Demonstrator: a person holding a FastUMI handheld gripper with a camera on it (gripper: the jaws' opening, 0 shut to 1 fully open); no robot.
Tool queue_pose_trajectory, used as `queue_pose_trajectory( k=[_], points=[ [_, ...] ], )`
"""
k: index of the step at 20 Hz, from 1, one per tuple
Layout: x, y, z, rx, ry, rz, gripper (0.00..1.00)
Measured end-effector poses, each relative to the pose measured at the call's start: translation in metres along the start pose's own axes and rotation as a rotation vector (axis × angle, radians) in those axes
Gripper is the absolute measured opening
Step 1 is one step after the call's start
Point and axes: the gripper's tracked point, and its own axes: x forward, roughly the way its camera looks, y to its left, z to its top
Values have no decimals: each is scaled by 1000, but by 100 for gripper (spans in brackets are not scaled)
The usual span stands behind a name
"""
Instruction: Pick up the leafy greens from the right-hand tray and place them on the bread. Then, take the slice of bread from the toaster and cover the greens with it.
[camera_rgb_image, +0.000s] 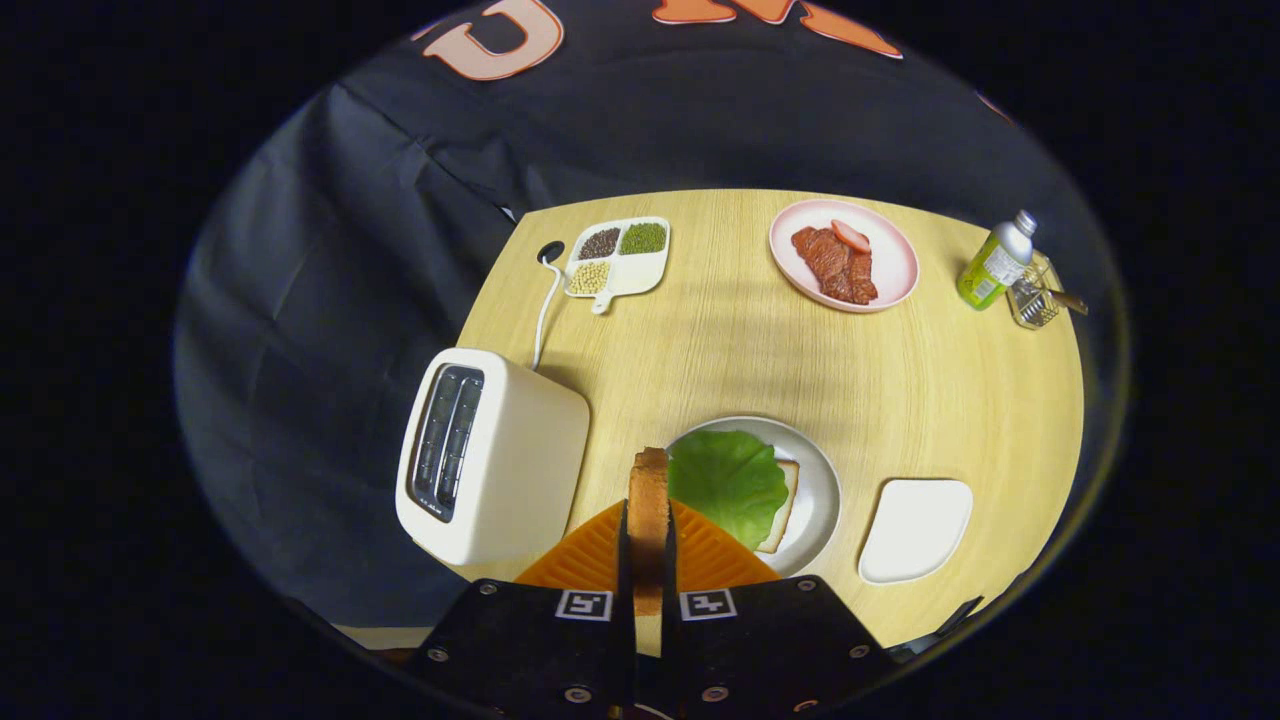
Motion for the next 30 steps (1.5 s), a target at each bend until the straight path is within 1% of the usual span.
queue_pose_trajectory(
  k=[7, 9, 11, 14, 15, 16, 17, 19, 22, 26, 27, 28, 30],
  points=[
    [40, -32, -13, -18, 65, 130, 10],
    [49, -54, -14, -4, 75, 134, 10],
    [53, -68, -11, 43, 75, 151, 10],
    [59, -90, -12, 62, 84, 145, 15],
    [61, -94, -13, 67, 90, 138, 20],
    [63, -100, -12, 65, 90, 126, 22],
    [64, -105, -12, 57, 89, 110, 28],
    [64, -114, -13, 50, 91, 75, 34],
    [54, -131, -8, 31, 62, -3, 45],
    [13, -139, 13, 18, -40, -75, 78],
    [-2, -139, 19, 10, -80, -96, 93],
    [-18, -141, 27, -3, -125, -121, 98],
    [-57, -140, 42, -28, -228, -163, 99]
  ],
)
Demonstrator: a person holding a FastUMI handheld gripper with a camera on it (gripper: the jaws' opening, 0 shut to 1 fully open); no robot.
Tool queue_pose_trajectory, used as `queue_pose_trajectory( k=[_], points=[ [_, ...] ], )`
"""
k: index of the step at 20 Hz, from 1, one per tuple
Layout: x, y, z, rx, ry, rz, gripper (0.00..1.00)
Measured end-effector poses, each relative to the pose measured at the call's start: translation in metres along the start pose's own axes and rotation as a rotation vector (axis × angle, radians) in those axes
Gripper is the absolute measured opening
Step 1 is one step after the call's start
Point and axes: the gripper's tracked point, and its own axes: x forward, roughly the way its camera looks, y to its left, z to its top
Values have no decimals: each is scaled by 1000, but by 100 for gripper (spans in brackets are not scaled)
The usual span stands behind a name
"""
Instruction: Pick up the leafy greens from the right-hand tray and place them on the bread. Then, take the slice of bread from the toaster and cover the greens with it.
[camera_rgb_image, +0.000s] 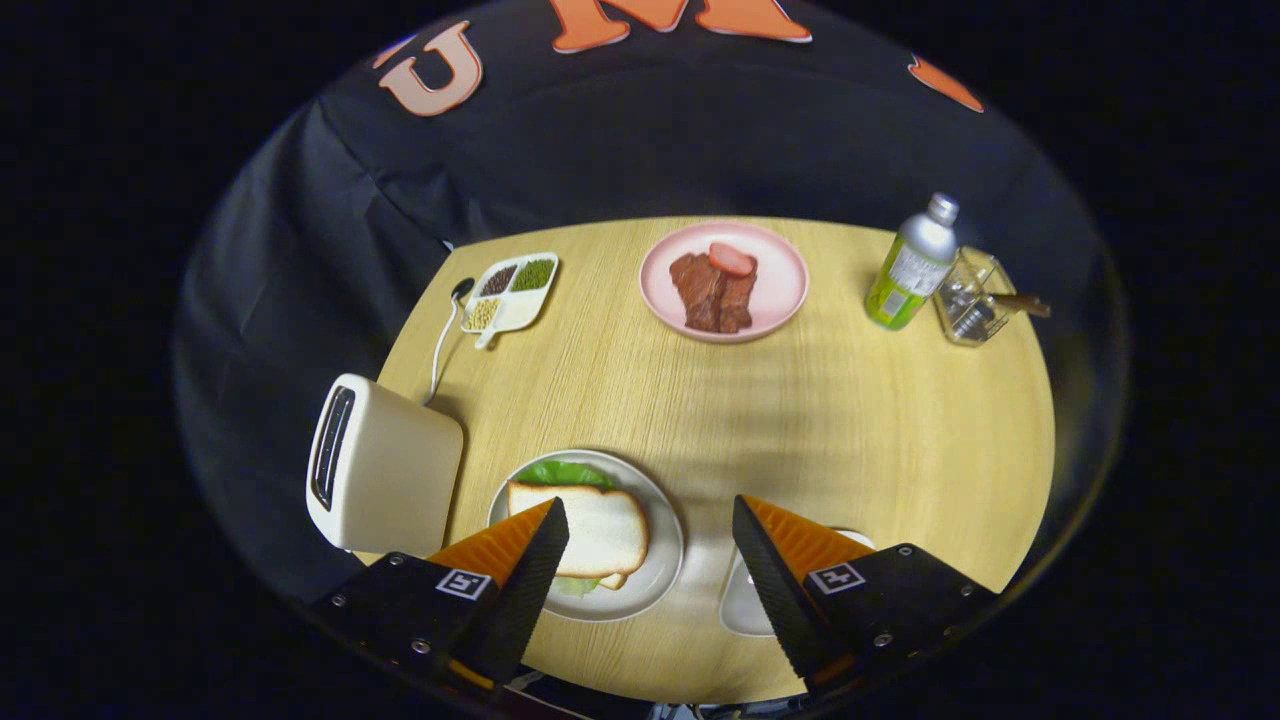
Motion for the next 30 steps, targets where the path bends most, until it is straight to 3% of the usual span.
queue_pose_trajectory(
  k=[7, 9, 14, 22, 30],
  points=[
    [-139, -28, 57, -40, -431, -188, 99],
    [-175, -47, 63, -65, -533, -273, 99],
    [-239, -53, 52, -49, -731, -341, 99],
    [-276, -63, 23, 36, -868, -319, 99],
    [-291, -88, 13, 79, -903, -344, 99]
  ],
)
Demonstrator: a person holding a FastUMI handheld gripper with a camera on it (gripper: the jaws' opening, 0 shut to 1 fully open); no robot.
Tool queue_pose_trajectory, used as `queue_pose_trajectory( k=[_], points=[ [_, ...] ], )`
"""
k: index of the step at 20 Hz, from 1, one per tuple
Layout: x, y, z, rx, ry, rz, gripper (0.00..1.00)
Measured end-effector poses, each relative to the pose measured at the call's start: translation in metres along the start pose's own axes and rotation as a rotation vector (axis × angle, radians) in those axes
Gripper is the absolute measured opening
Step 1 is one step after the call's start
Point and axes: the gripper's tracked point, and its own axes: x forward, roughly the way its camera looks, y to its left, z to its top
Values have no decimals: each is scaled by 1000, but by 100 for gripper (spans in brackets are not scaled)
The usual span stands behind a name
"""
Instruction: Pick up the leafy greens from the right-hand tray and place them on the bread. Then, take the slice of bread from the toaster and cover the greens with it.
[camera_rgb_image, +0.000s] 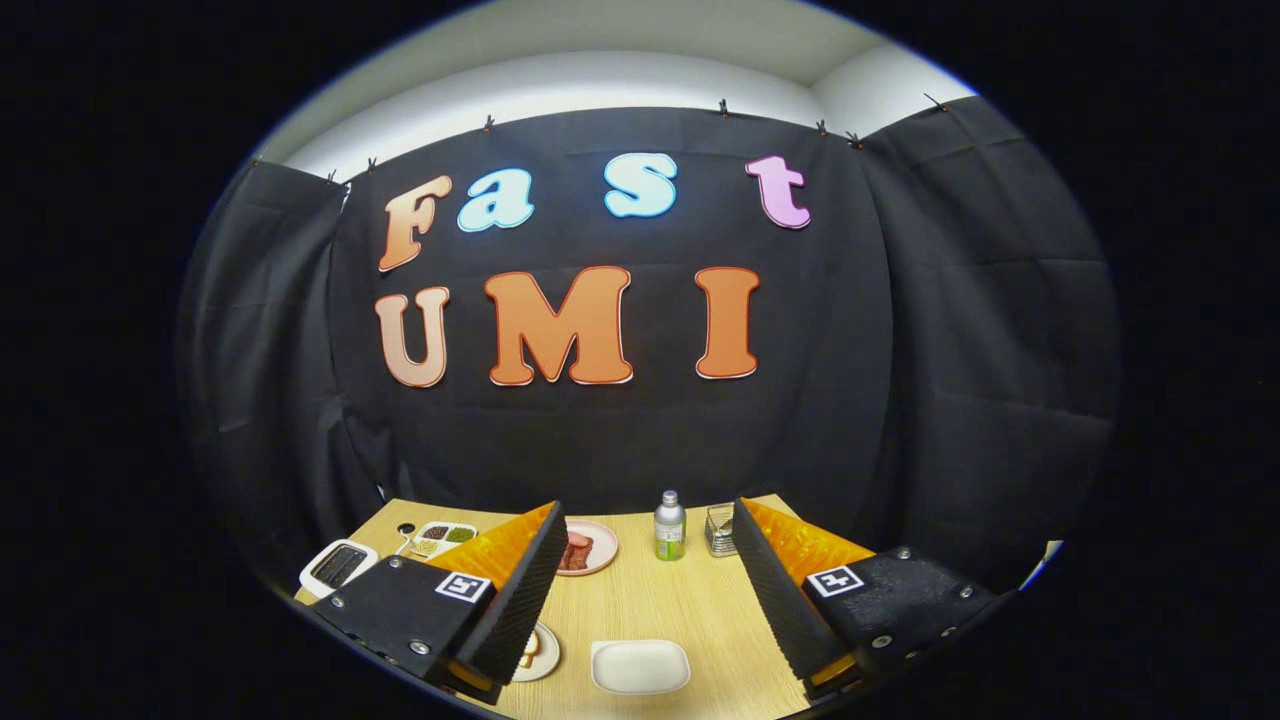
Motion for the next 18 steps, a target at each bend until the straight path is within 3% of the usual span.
queue_pose_trajectory(
  k=[18],
  points=[
    [13, 5, 9, -44, -42, 30, 99]
  ],
)
